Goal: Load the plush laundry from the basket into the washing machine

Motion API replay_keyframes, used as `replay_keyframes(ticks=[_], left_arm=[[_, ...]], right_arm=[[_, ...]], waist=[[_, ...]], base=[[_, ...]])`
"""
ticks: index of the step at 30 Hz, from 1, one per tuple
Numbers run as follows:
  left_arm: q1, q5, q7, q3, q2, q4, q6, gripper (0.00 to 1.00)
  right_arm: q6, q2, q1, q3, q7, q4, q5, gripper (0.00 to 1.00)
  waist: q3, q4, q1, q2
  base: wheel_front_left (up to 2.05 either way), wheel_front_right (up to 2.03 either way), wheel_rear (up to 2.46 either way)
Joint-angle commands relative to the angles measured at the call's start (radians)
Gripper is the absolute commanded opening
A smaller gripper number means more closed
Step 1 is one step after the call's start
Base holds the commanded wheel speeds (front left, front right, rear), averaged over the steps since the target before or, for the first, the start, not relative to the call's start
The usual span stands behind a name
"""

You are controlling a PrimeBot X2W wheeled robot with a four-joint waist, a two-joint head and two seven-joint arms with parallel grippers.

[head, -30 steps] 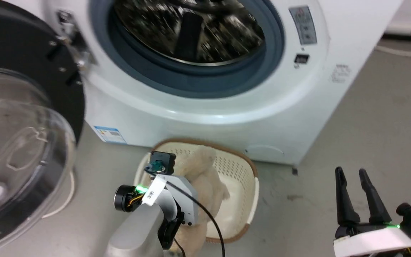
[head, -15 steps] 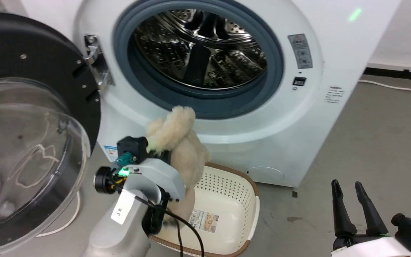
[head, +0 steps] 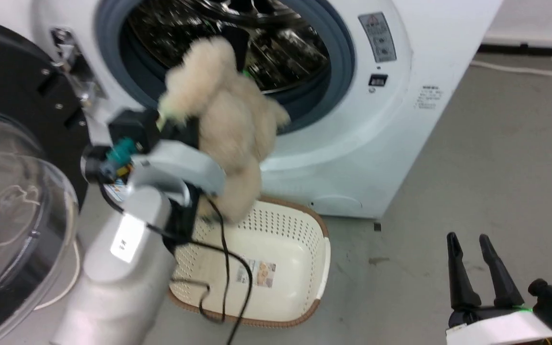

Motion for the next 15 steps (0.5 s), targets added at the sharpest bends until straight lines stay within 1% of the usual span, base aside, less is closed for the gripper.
replay_keyframes(ticks=[1, 8, 15], left_arm=[[-0.037, 0.011, -0.012, 0.016, 0.012, -0.010, 0.005, 0.00], [-0.114, 0.066, -0.013, 0.090, 0.028, -0.056, 0.010, 0.00], [-0.167, 0.150, -0.013, 0.177, 0.024, -0.127, -0.005, 0.00]], right_arm=[[0.001, -0.002, -0.019, 0.000, -0.003, -0.008, -0.005, 1.00], [0.001, -0.002, -0.062, 0.004, -0.003, -0.029, -0.010, 1.00], [0.001, -0.002, -0.105, 0.005, -0.004, -0.054, -0.018, 1.00]], waist=[[0.034, -0.023, -0.0001, 0.0000], [0.123, -0.066, -0.0001, 0.0000], [0.222, -0.099, -0.0001, 0.0000]], base=[[0.00, 0.00, 0.00], [0.00, 0.00, 0.00], [0.00, 0.00, 0.00]])
